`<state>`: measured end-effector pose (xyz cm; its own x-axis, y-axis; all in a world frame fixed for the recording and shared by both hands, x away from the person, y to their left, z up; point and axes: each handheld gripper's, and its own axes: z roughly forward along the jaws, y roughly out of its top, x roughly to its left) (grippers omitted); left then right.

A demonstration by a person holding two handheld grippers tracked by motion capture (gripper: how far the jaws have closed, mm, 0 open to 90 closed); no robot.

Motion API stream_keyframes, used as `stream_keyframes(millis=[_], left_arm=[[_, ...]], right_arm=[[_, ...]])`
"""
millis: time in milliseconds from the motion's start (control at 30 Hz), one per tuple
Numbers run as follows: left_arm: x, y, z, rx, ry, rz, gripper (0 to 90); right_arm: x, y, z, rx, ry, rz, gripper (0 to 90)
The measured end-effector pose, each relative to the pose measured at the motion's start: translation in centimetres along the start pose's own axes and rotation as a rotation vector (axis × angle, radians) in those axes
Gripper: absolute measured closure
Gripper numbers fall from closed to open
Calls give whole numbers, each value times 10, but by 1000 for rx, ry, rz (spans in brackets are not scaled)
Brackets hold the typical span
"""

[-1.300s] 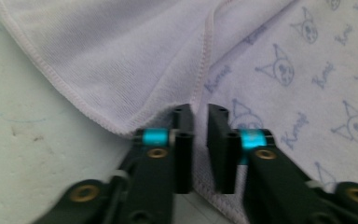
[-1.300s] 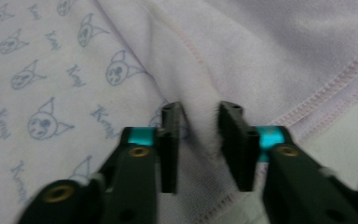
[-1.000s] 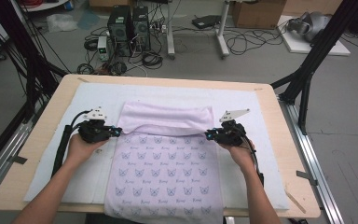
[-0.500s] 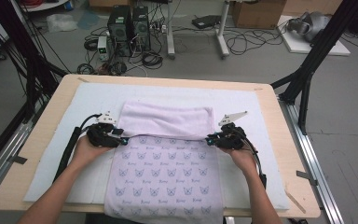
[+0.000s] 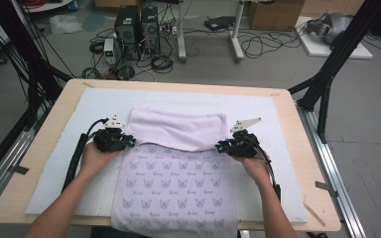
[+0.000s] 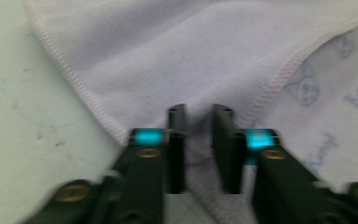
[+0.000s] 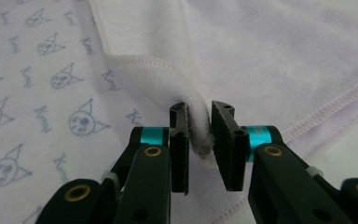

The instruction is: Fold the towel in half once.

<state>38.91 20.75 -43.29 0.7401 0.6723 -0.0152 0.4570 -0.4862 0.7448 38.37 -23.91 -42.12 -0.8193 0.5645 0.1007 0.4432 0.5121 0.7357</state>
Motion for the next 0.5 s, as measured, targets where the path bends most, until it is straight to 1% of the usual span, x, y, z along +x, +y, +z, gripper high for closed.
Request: stream_keyframes(millis=[33, 67, 133, 167, 233, 267, 300, 333, 367, 400, 433, 467, 500], left_arm=[[-4, 1, 1, -5, -16, 15, 629], [-8, 2, 2, -4, -24, 37, 606], [-14, 4, 6, -4, -37, 51, 537], [-16, 5, 9, 2, -35, 60, 523], [-19, 7, 14, 24, -6, 70, 513], [-19, 8, 15, 30, 11, 76, 534], [-19, 9, 16, 27, 31, 78, 609], [-17, 9, 15, 19, 32, 69, 658], [-16, 10, 14, 10, 30, 53, 680], [-14, 11, 13, 6, 34, 54, 724], [-14, 12, 11, 0, 46, 58, 787], [-13, 12, 9, -4, 47, 58, 841], [-12, 13, 7, -5, 51, 56, 865]], right_arm=[[-1, 0, -1, -1, 0, -2, 770], [0, 0, -2, -2, 0, 7, 770], [-1, 0, -2, -3, -2, 4, 770], [-1, 0, -1, -3, -2, 6, 770], [0, 0, 0, -4, -4, 0, 770], [0, 1, 0, 0, -2, -5, 770], [0, 1, 1, 1, -5, -7, 771], [0, 1, 1, 1, -4, -5, 772], [-1, 0, 0, 0, -5, -6, 772], [-1, 0, 0, 1, -3, -5, 774], [-2, 0, -1, 0, -4, -1, 776], [-2, -1, -2, -4, -4, 5, 777], [-3, -1, -4, -8, -3, 10, 779]])
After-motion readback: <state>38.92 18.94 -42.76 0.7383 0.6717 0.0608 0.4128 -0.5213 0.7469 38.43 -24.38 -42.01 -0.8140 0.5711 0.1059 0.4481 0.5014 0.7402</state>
